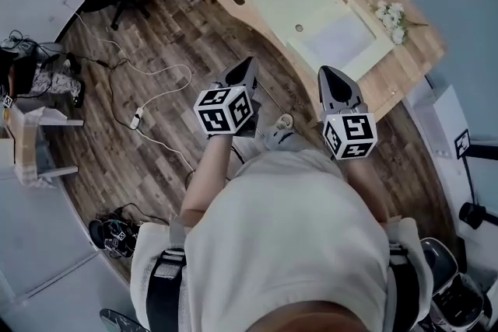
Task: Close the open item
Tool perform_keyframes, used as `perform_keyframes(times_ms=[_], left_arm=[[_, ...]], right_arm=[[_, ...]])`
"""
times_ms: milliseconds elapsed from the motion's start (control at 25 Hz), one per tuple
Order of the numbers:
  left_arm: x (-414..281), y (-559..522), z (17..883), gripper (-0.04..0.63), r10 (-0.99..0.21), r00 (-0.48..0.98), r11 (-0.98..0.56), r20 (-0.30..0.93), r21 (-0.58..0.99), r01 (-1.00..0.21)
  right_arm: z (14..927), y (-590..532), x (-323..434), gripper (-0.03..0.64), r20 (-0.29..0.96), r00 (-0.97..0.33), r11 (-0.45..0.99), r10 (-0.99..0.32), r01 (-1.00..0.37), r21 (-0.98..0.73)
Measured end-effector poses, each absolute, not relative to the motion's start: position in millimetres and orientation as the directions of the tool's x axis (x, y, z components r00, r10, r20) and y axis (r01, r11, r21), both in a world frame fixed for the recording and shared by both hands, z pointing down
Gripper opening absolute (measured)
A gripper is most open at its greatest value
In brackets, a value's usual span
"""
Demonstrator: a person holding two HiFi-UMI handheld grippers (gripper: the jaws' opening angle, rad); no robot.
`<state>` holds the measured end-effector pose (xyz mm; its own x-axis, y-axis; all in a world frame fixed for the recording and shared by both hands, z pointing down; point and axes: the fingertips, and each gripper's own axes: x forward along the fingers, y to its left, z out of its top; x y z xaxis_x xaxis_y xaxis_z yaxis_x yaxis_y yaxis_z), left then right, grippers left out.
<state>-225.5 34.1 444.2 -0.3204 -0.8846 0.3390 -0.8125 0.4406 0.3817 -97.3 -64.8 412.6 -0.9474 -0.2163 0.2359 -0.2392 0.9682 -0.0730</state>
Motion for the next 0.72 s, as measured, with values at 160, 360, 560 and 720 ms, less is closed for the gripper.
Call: perform_keyframes(times_ms=[160,360,560,720], left_arm=[[-247,5,443,0.020,-0.894,-0.282,0.409,0.347,0.377,-0.831],[-271,-25,442,0.020,-0.901,-0.252,0.383,0.355,0.372,-0.846],[-294,-49,436,0.020,-0.910,-0.212,0.347,0.355,0.376,-0.859],[-312,-71,434,0.020,-0.915,-0.197,0.331,0.353,0.375,-0.866]], right_arm=[[412,-89,-107,0.018,0.235,-0.934,0.950,-0.270,-0.298,-0.093],[410,-112,-116,0.018,0.242,-0.918,0.934,-0.314,-0.345,-0.097],[406,-127,-129,0.018,0.248,-0.905,0.922,-0.347,-0.377,-0.085],[407,-140,-135,0.018,0.246,-0.897,0.913,-0.368,-0.398,-0.086]])
